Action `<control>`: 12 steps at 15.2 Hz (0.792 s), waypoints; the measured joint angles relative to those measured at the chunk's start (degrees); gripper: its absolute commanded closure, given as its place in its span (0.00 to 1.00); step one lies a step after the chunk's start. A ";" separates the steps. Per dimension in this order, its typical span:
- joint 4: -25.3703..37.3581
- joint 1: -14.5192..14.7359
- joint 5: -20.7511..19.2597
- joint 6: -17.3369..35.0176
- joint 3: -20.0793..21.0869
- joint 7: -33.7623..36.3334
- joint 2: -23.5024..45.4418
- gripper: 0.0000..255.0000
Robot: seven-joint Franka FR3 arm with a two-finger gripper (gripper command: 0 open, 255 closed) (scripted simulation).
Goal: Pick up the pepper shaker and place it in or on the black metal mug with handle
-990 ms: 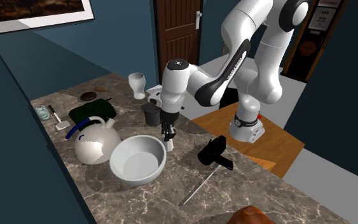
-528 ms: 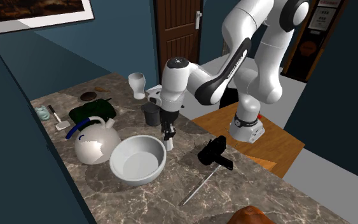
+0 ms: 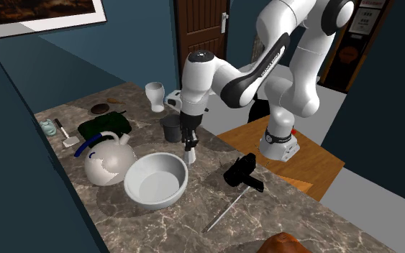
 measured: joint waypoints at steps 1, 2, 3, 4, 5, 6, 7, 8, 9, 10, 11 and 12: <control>0.49 0.02 0.08 -0.67 -0.01 -0.12 -0.18 1.00; 1.23 0.02 0.21 -1.72 -0.07 -0.36 -0.51 1.00; 1.46 0.07 0.31 -2.67 -0.05 -0.46 -1.24 1.00; 1.84 0.15 0.40 -3.47 0.04 -0.42 -1.65 1.00; 2.33 0.20 0.48 -4.15 0.09 -0.44 -1.83 1.00; 2.90 0.21 0.56 -4.97 0.07 -0.58 -2.09 1.00; 3.15 0.23 0.63 -5.74 0.05 -0.72 -2.61 1.00; 3.70 0.27 0.72 -6.67 0.07 -0.80 -3.00 1.00; 4.48 0.28 0.80 -7.62 0.05 -0.95 -3.17 1.00; 4.94 0.27 0.86 -8.39 0.01 -1.12 -3.49 1.00; 5.46 0.28 0.91 -9.03 0.00 -1.21 -3.62 1.00; 6.02 0.32 0.98 -9.75 0.04 -1.23 -3.77 1.00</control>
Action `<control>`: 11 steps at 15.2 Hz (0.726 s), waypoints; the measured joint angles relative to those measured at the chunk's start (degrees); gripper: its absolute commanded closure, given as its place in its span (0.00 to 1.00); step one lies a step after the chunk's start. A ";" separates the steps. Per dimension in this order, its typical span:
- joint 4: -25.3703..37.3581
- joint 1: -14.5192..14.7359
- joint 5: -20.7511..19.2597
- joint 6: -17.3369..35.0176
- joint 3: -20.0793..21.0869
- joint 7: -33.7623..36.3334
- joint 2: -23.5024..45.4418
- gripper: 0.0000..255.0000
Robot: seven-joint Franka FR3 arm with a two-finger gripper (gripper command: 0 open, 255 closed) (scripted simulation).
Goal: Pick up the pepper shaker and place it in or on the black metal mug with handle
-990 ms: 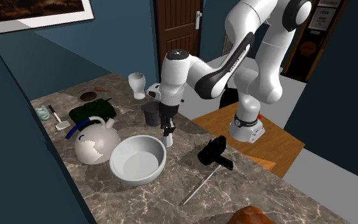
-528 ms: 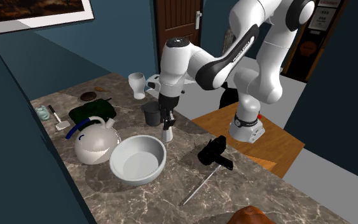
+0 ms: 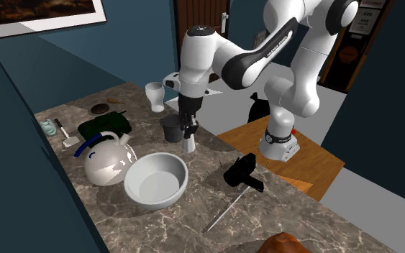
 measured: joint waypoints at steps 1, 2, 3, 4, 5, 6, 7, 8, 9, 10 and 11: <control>0.68 0.04 0.06 -0.84 0.04 -0.04 -0.16 1.00; 1.23 0.03 0.12 -1.67 -0.01 -0.23 -0.46 1.00; 1.55 0.03 0.17 -2.35 -0.02 -0.31 -0.81 1.00; 2.20 0.00 0.21 -3.15 -0.11 -0.55 -0.98 1.00; 2.69 0.07 0.27 -3.84 0.00 -0.46 -1.17 1.00; 3.64 0.07 0.33 -4.77 -0.02 -0.61 -1.16 1.00; 4.21 0.09 0.38 -5.48 0.00 -0.67 -1.31 1.00; 4.79 0.06 0.41 -6.23 -0.07 -0.86 -1.48 1.00; 5.41 0.14 0.47 -6.95 0.07 -0.73 -1.56 1.00; 6.13 0.15 0.51 -7.69 0.07 -0.83 -1.58 1.00; 6.53 0.15 0.54 -8.28 0.05 -0.93 -1.78 1.00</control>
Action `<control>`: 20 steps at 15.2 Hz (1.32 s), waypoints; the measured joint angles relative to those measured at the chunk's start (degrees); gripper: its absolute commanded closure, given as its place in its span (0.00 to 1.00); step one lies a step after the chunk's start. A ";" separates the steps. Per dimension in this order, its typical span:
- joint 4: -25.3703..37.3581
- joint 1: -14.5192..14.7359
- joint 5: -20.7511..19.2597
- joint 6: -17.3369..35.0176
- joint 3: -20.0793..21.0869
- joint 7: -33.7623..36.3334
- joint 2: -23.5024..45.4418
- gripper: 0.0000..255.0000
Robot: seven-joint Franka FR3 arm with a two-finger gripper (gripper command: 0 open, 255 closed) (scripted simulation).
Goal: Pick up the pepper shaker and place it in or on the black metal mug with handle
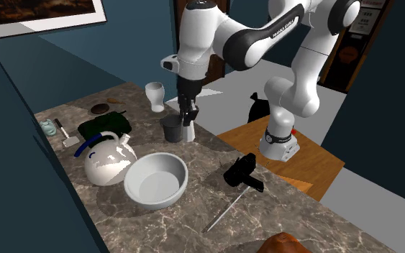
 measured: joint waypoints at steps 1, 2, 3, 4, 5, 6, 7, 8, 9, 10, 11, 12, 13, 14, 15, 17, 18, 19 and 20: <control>0.60 -0.27 -0.05 -0.46 -0.50 -0.77 0.06 1.00; 0.51 -0.63 -0.13 -0.50 -1.20 -1.78 -0.17 1.00; 0.86 -1.06 -0.22 -1.16 -2.02 -3.02 -0.61 1.00; 1.23 -1.55 -0.34 -1.29 -2.98 -4.41 -0.53 1.00; 1.41 -2.08 -0.48 -1.30 -4.00 -5.86 -0.48 1.00; 2.29 -2.51 -0.53 -1.53 -4.88 -7.16 0.05 1.00; 3.11 -3.01 -0.62 -1.73 -5.89 -8.66 0.51 1.00; 3.37 -3.52 -0.70 -1.71 -6.91 -10.15 0.65 1.00; 4.12 -4.02 -0.74 -1.96 -7.93 -11.66 1.00 1.00; 4.89 -4.51 -0.75 -2.08 -8.96 -13.19 1.50 1.00; 5.80 -4.94 -0.76 -2.64 -9.82 -14.55 1.72 1.00; 6.77 -5.36 -0.71 -3.12 -10.71 -15.94 2.07 1.00; 7.37 -5.80 -0.69 -3.36 -11.62 -17.34 2.31 1.00; 8.52 -6.26 -0.54 -3.53 -12.69 -18.93 3.14 1.00; 9.33 -6.61 -0.38 -3.39 -13.54 -20.22 4.00 1.00; 11.42 -7.52 -0.02 -3.82 -15.50 -23.28 5.47 1.00; 12.06 -7.83 0.13 -3.94 -16.16 -24.34 5.89 1.00; 12.21 -8.00 0.25 -3.61 -16.56 -24.94 6.33 1.00; 11.93 -8.12 0.27 -3.16 -16.79 -25.27 6.49 1.00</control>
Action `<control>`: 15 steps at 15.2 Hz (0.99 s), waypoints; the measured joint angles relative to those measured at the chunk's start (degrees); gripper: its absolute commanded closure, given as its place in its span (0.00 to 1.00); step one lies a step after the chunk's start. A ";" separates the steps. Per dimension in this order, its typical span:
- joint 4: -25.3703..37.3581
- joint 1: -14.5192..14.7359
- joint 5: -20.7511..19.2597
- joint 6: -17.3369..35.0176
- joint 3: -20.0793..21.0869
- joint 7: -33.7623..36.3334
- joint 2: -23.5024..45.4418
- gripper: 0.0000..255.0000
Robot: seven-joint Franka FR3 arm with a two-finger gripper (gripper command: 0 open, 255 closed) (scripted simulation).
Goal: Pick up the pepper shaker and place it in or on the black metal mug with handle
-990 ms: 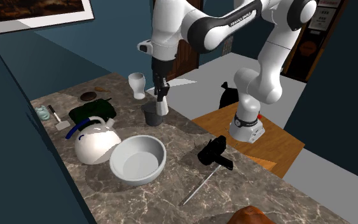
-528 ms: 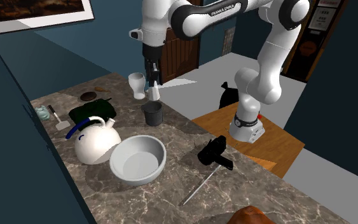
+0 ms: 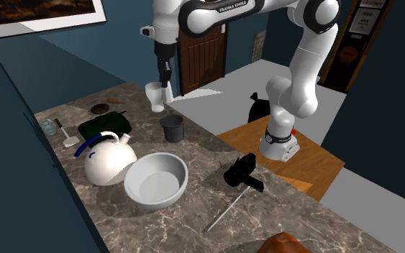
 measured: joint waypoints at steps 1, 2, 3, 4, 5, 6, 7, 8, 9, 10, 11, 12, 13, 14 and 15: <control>-0.47 -0.07 0.02 0.61 -0.15 -0.17 0.14 1.00; -0.91 -0.07 0.03 1.16 -0.18 -0.17 0.25 1.00; -1.73 -0.10 0.01 2.03 -0.23 -0.16 0.33 1.00; -2.50 -0.15 -0.03 2.78 -0.31 -0.22 0.29 1.00; -3.35 -0.17 -0.08 3.63 -0.33 -0.14 0.29 1.00; -4.15 -0.16 -0.11 4.48 -0.32 -0.03 0.35 1.00; -4.73 -0.17 -0.09 5.21 -0.37 -0.04 0.51 1.00; -5.23 -0.17 -0.06 5.94 -0.42 -0.03 0.74 1.00; -6.06 -0.22 -0.12 6.72 -0.48 -0.04 0.68 1.00; -6.82 -0.25 -0.14 7.55 -0.52 -0.01 0.76 1.00; -7.33 -0.24 -0.09 8.35 -0.57 0.00 1.06 1.00; -7.82 -0.26 -0.08 8.98 -0.63 -0.04 1.20 1.00; -8.47 -0.23 -0.08 9.81 -0.61 0.10 1.39 1.00; -9.12 -0.29 -0.09 10.54 -0.71 -0.01 1.48 1.00; -9.58 -0.32 -0.05 11.24 -0.81 -0.09 1.72 1.00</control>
